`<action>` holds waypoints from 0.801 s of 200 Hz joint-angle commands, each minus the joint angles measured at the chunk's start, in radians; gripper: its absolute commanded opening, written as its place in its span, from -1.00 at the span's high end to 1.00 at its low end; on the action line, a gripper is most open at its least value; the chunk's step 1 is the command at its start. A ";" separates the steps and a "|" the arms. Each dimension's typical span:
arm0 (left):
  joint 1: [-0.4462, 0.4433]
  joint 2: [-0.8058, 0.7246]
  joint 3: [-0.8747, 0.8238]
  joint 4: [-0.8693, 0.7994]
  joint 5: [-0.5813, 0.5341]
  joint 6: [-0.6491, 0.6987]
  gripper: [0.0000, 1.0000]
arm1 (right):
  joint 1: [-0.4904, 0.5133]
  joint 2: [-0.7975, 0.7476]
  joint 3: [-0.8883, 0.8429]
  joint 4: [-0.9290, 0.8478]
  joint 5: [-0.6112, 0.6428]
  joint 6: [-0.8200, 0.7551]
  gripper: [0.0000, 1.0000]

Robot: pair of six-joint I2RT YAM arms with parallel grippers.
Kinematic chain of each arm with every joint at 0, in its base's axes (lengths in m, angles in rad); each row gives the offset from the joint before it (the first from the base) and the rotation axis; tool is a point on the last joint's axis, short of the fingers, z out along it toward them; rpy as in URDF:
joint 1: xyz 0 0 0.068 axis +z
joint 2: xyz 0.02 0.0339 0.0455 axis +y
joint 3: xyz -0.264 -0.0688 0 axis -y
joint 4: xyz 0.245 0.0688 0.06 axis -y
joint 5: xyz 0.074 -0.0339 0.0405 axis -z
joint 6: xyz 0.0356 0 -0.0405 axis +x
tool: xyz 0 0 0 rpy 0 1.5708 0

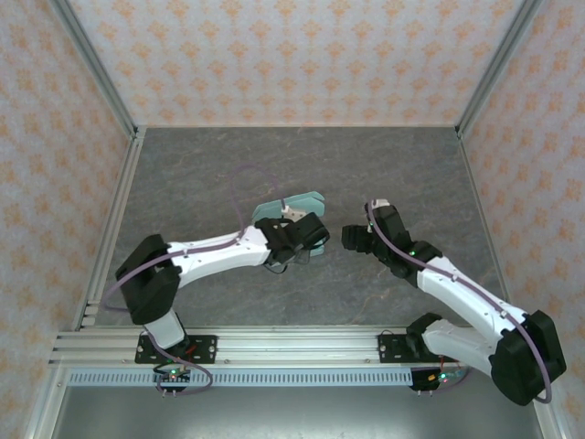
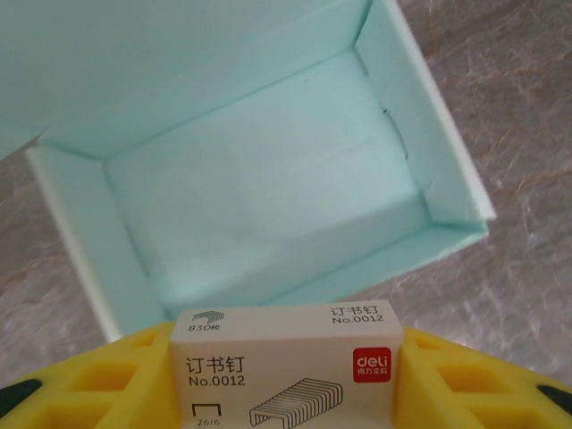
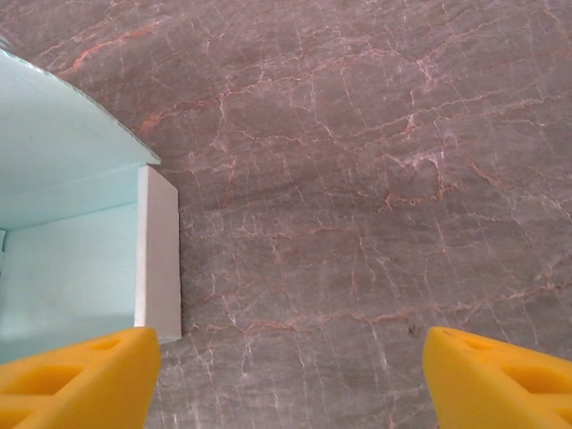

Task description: Fold the paper box

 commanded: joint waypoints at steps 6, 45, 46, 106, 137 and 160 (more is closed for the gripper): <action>0.004 0.071 0.073 -0.003 -0.079 0.001 -0.03 | -0.003 -0.035 -0.025 -0.020 0.010 -0.015 -0.56; 0.019 0.105 0.080 0.016 -0.129 -0.029 -0.04 | -0.004 -0.038 -0.033 -0.003 -0.021 -0.019 -0.56; 0.020 0.106 0.079 0.019 -0.128 -0.030 -0.03 | -0.004 -0.038 -0.033 -0.003 -0.022 -0.019 -0.56; 0.053 0.155 0.079 0.076 -0.105 -0.038 -0.04 | -0.004 -0.035 -0.041 0.020 -0.048 -0.025 -0.56; 0.061 0.166 0.073 0.090 -0.114 -0.038 -0.04 | -0.003 -0.035 -0.043 0.020 -0.051 -0.026 -0.56; 0.070 0.178 0.071 0.094 -0.113 -0.028 -0.06 | -0.004 -0.036 -0.043 0.018 -0.055 -0.026 -0.56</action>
